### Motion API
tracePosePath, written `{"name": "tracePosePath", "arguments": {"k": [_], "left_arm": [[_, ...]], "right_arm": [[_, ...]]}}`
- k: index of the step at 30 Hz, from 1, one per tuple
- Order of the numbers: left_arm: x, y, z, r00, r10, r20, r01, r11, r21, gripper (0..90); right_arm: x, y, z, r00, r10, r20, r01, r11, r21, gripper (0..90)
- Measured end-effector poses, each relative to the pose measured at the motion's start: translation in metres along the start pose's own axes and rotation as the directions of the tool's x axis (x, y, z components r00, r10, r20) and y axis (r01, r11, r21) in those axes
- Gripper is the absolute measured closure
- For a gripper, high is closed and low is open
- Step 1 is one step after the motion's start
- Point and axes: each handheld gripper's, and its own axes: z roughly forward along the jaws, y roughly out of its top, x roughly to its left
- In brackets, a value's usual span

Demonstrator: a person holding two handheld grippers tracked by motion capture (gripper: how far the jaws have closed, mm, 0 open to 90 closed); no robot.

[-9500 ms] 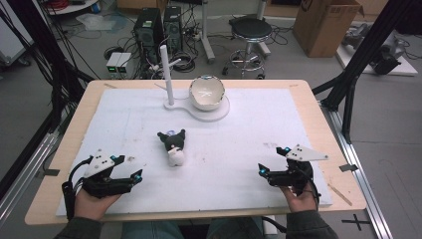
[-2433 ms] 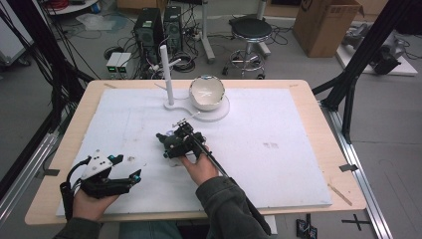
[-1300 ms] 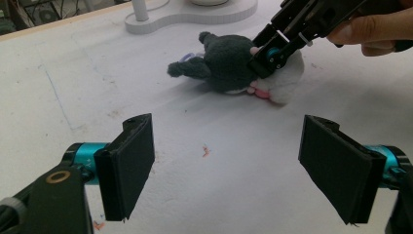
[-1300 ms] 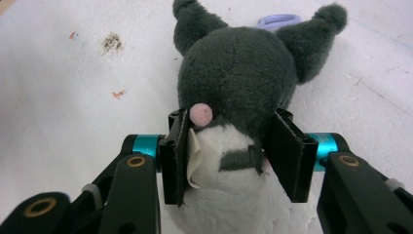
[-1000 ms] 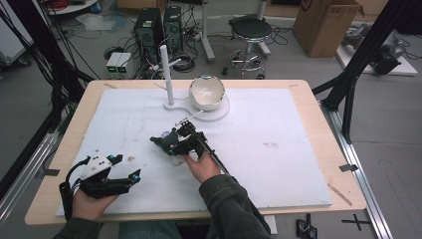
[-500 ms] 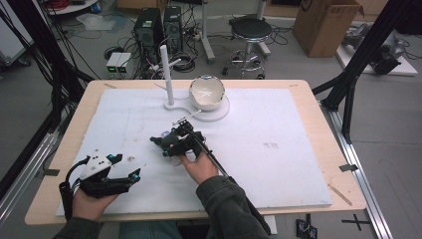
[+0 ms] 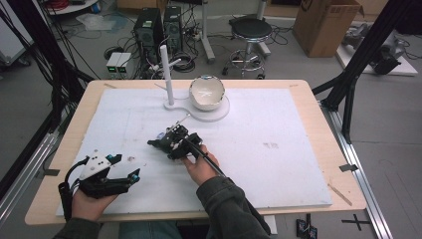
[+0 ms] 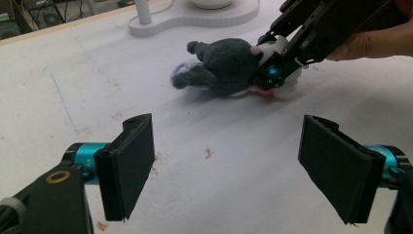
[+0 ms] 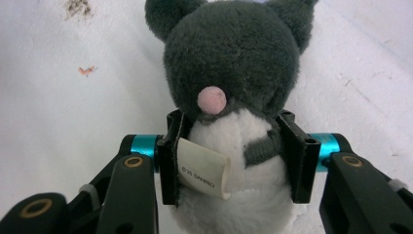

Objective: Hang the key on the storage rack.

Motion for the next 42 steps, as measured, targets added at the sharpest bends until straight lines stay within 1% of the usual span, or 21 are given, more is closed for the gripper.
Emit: {"name": "tracePosePath", "arguments": {"k": [2,5,7,9,11,13,18,19,20,22,24,26,27,28,29,31,32,33,34,39,42], "left_arm": [[0.0,0.0,-0.001,1.0,0.002,-0.002,-0.002,1.0,0.003,21.5],[0.0,0.0,-0.001,1.0,-0.002,-0.001,0.002,1.0,-0.002,21.4],[0.0,0.0,-0.001,1.0,-0.005,-0.003,0.005,1.0,-0.003,21.4],[0.0,0.0,-0.001,1.0,-0.007,-0.003,0.007,1.0,-0.004,21.4],[0.0,0.0,-0.001,1.0,-0.007,-0.003,0.007,1.0,-0.004,21.4],[0.0,0.0,-0.001,1.0,-0.007,-0.003,0.007,1.0,-0.004,21.4],[0.0,0.0,-0.001,1.0,-0.005,-0.003,0.005,1.0,-0.006,21.4],[0.0,0.0,-0.001,1.0,-0.003,-0.003,0.003,1.0,-0.005,21.4],[0.0,0.0,-0.001,1.0,-0.003,-0.002,0.003,1.0,-0.005,21.3],[0.0,0.0,-0.001,1.0,-0.002,-0.002,0.002,1.0,-0.004,21.4],[0.0,0.0,0.0,1.0,-0.003,-0.003,0.003,1.0,-0.003,21.3],[0.0,0.0,0.0,1.0,-0.002,-0.002,0.002,1.0,-0.002,21.3],[0.0,0.0,0.0,1.0,-0.002,-0.001,0.002,1.0,-0.002,21.3],[0.0,0.0,0.0,1.0,-0.001,-0.002,0.001,1.0,-0.001,21.3],[0.0,0.0,0.0,1.0,-0.001,-0.003,0.001,1.0,-0.001,21.3],[0.0,0.0,0.0,1.0,-0.001,-0.004,0.001,1.0,-0.002,21.3],[0.0,0.0,0.0,1.0,-0.003,-0.004,0.003,1.0,-0.003,21.3],[0.0,0.0,0.0,1.0,-0.002,-0.004,0.002,1.0,-0.001,21.3],[0.0,0.0,0.0,1.0,-0.003,-0.004,0.003,1.0,-0.003,21.3],[0.0,0.0,0.0,1.0,-0.005,-0.003,0.005,1.0,-0.003,21.3],[0.001,0.0,0.0,1.0,-0.004,-0.003,0.004,1.0,-0.003,21.3]], "right_arm": [[0.001,0.0,-0.002,0.9997,-0.023,0.01,0.023,1.0,-0.006,53.1],[-0.003,-0.001,-0.01,0.9998,-0.015,-0.012,0.014,0.999,-0.047,53.3],[-0.007,-0.001,-0.018,0.9995,-0.019,-0.025,0.018,0.998,-0.066,53.3],[-0.008,-0.002,-0.019,0.9994,-0.018,-0.029,0.016,0.997,-0.07,53.3],[-0.009,-0.002,-0.023,0.9989,-0.019,-0.043,0.016,0.997,-0.069,53.4],[-0.011,-0.003,-0.027,0.9974,-0.019,-0.069,0.013,0.997,-0.076,53.3],[-0.016,-0.005,-0.042,0.9931,-0.004,-0.117,-0.01,0.993,-0.119,53.3],[-0.017,-0.005,-0.044,0.992,-0.015,-0.125,-0.001,0.991,-0.131,53.3],[-0.019,-0.005,-0.046,0.9919,-0.021,-0.126,0.002,0.989,-0.145,53.3],[-0.021,-0.005,-0.053,0.9917,-0.049,-0.119,0.03,0.987,-0.161,53.3],[-0.023,-0.005,-0.057,0.9912,-0.045,-0.124,0.025,0.987,-0.161,53.3],[-0.026,-0.005,-0.063,0.9894,-0.053,-0.135,0.029,0.984,-0.178,53.3],[-0.028,-0.005,-0.066,0.9871,-0.053,-0.151,0.023,0.981,-0.194,53.3],[-0.028,-0.005,-0.066,0.9871,-0.053,-0.151,0.023,0.981,-0.194,53.3],[-0.029,-0.005,-0.07,0.9863,-0.062,-0.153,0.029,0.977,-0.211,53.3],[-0.03,-0.005,-0.072,0.9853,-0.063,-0.159,0.027,0.976,-0.216,53.3],[-0.03,-0.003,-0.076,0.9849,-0.074,-0.157,0.037,0.974,-0.225,53.3],[-0.03,-0.003,-0.076,0.9849,-0.074,-0.157,0.037,0.974,-0.225,53.3],[-0.031,-0.001,-0.078,0.9841,-0.088,-0.154,0.05,0.971,-0.235,53.3],[-0.036,0.007,-0.09,0.9828,-0.1,-0.156,0.057,0.965,-0.254,53.4],[-0.04,0.011,-0.097,0.9824,-0.105,-0.154,0.06,0.96,-0.275,53.3]]}}
